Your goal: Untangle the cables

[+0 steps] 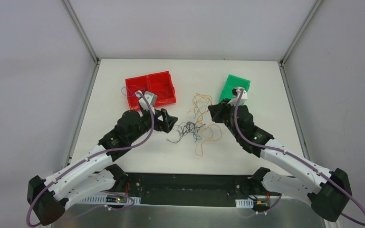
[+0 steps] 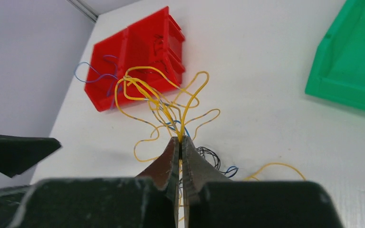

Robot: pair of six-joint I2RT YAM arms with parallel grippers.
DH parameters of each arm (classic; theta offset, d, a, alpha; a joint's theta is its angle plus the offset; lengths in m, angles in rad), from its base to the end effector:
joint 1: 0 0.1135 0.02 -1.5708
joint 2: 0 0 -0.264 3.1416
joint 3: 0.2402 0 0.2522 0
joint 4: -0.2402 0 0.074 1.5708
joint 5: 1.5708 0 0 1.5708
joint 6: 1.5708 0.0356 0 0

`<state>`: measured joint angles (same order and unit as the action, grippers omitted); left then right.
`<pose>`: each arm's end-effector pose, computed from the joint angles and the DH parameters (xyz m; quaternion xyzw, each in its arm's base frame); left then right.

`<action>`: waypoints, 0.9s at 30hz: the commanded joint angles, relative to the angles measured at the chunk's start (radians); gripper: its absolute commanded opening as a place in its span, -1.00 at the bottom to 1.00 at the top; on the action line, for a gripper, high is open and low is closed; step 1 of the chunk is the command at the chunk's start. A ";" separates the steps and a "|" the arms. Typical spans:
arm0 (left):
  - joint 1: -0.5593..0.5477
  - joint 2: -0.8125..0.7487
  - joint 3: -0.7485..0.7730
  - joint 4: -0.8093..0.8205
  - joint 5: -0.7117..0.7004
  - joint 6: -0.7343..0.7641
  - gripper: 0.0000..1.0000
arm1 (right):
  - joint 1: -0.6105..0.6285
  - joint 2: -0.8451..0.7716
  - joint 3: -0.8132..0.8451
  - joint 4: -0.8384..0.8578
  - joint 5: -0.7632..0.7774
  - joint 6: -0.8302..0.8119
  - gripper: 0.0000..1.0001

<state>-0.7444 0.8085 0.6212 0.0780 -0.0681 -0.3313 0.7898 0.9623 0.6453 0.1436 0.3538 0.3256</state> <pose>0.1476 -0.1326 0.3058 0.1304 0.7331 -0.3199 0.5859 0.1681 0.1521 0.2922 -0.0632 0.7596 0.2208 0.6086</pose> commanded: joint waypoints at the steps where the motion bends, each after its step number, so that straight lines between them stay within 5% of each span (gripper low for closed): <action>1: 0.001 0.060 -0.061 0.227 0.254 -0.051 0.65 | -0.002 -0.007 0.048 -0.033 -0.047 0.098 -1.00; 4: -0.008 0.157 -0.024 0.267 0.364 -0.067 0.47 | -0.002 -0.045 -0.042 0.070 -0.145 0.210 -1.00; 8: -0.031 0.218 -0.066 0.402 0.407 -0.076 0.35 | 0.001 -0.068 -0.062 0.038 -0.182 0.155 -1.00; 13: -0.046 0.294 -0.001 0.385 0.518 -0.078 0.20 | 0.001 -0.112 -0.057 0.013 -0.220 0.134 -1.00; 18: -0.060 0.331 0.028 0.374 0.532 -0.075 0.17 | 0.002 -0.123 -0.058 0.036 -0.303 0.132 -1.00; 27: -0.060 0.374 0.060 0.340 0.530 -0.075 -0.18 | 0.015 -0.091 -0.056 0.075 -0.387 0.118 -1.00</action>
<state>-0.7990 1.1728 0.6346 0.3916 0.4255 -0.4049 0.7944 0.8600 0.5735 0.1524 0.0280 0.4568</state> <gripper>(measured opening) 0.441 0.012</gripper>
